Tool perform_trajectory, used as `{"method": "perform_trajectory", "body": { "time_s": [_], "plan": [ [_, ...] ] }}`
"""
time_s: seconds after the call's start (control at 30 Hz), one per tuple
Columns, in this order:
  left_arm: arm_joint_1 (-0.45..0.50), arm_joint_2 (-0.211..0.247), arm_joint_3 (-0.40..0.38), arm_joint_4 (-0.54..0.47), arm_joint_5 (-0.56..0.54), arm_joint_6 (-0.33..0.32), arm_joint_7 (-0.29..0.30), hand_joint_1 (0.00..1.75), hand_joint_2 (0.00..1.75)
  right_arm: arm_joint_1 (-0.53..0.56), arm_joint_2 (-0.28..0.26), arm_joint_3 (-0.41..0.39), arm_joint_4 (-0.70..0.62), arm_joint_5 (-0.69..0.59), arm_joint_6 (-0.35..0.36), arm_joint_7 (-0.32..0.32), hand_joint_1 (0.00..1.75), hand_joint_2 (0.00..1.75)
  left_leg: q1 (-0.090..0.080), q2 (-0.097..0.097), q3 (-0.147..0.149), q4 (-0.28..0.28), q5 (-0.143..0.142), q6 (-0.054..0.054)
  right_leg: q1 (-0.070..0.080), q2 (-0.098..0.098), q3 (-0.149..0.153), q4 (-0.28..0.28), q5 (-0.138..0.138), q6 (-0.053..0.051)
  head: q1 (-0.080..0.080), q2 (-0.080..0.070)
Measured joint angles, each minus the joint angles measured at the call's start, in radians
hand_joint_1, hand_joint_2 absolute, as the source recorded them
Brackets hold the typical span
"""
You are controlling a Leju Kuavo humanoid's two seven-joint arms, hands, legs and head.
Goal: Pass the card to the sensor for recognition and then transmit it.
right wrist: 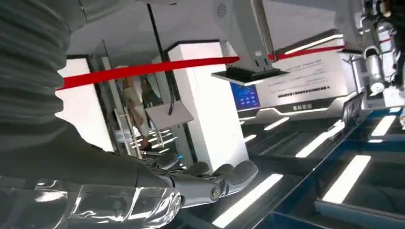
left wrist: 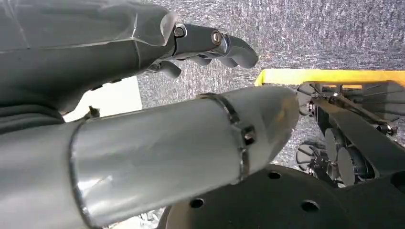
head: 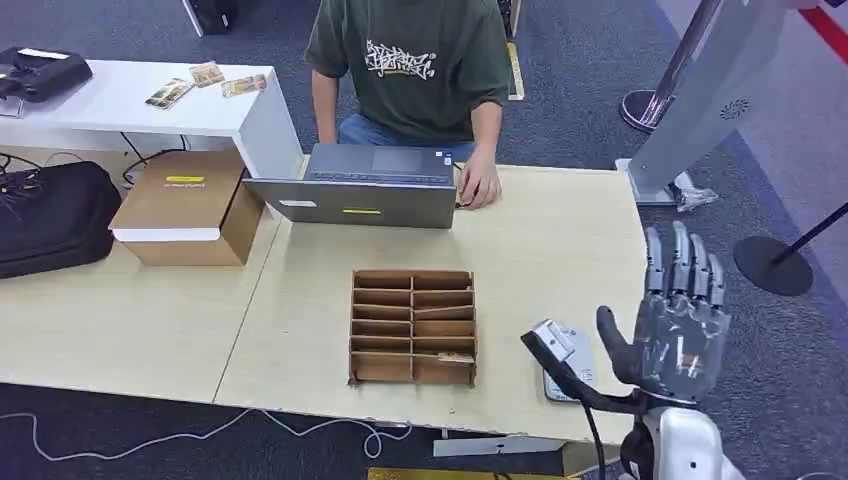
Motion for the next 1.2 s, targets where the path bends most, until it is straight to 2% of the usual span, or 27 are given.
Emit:
{"method": "perform_trajectory", "body": {
  "time_s": [0.07,0.37,0.6,1.2],
  "plan": [
    [-0.001,0.003,0.0,0.0,-0.002,-0.011,0.005,0.0,0.0,0.003,0.0,0.019,0.001,0.0,0.003,0.0,0.0,1.75,0.0,0.0,-0.001,0.0,0.0,0.0,0.0,0.0,0.0,0.0,0.0,0.0,0.0,0.0],
    [-0.001,0.003,0.0,0.0,0.009,-0.004,0.006,0.0,0.0,-0.018,0.008,0.114,0.014,0.0,0.195,0.0,0.0,1.75,0.0,0.0,0.0,0.0,0.0,0.0,0.0,0.0,0.0,0.0,0.0,0.0,0.0,0.0],
    [-0.001,0.004,0.0,0.002,0.013,-0.001,0.006,0.0,0.0,0.006,0.021,0.142,0.013,0.0,0.296,0.0,0.0,1.75,0.0,0.0,0.0,0.0,0.0,0.0,0.0,0.0,0.0,0.0,0.0,0.0,0.0,0.0],
    [-0.007,0.004,0.0,0.003,0.027,0.01,0.01,0.0,0.0,0.063,0.065,0.182,0.01,0.0,0.341,0.001,0.0,1.75,0.0,0.0,0.0,0.0,0.0,0.0,0.0,0.0,0.0,0.0,0.0,0.0,0.0,0.0]
  ]
}}
